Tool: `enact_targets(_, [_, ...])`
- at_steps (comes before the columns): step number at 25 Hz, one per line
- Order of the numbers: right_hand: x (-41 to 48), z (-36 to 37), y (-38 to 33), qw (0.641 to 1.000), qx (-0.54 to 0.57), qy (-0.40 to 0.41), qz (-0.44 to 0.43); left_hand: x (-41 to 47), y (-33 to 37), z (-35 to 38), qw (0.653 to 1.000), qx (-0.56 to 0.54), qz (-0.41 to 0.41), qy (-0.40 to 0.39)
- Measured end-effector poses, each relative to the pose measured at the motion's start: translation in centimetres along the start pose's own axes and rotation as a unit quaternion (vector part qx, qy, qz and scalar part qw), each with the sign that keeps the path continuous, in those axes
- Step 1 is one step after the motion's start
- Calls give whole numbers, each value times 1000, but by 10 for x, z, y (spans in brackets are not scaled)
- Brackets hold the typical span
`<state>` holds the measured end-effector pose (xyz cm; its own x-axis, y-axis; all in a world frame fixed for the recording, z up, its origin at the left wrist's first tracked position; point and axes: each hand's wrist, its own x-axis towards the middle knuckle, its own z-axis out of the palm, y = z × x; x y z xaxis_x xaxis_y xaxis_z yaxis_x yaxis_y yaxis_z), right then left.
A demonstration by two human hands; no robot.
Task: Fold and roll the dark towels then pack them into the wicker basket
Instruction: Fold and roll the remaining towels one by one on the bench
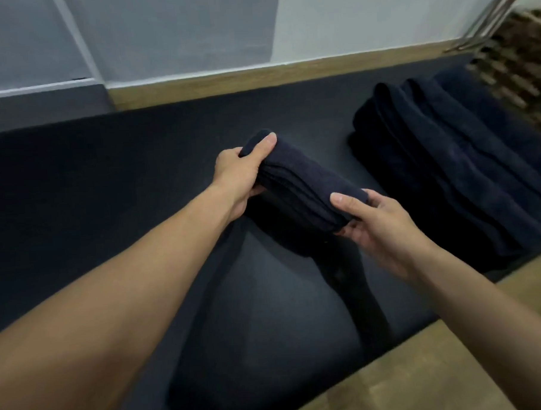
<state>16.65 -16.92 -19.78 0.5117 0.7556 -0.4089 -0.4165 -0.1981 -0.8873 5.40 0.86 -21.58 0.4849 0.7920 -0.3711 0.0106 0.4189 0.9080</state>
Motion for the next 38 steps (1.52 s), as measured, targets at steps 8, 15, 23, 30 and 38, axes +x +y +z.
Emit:
enact_targets(8, [38, -62, 3, 974, 66, 217, -17, 83, -18, 122, 996, 65, -42, -54])
enact_targets(15, [61, -58, 4, 964, 93, 249, 26, 122, -12, 157, 995, 97, -11, 28])
enact_targets(23, [64, -55, -3, 944, 142, 296, 31, 101, -42, 145, 997, 80, 24, -1])
enact_targets(30, [33, -42, 4, 933, 176, 308, 51, 72, -51, 139, 991, 126, 11, -32])
enact_targets(38, [17, 7, 8, 965, 127, 229, 27, 36, -33, 113, 986, 163, 4, -39])
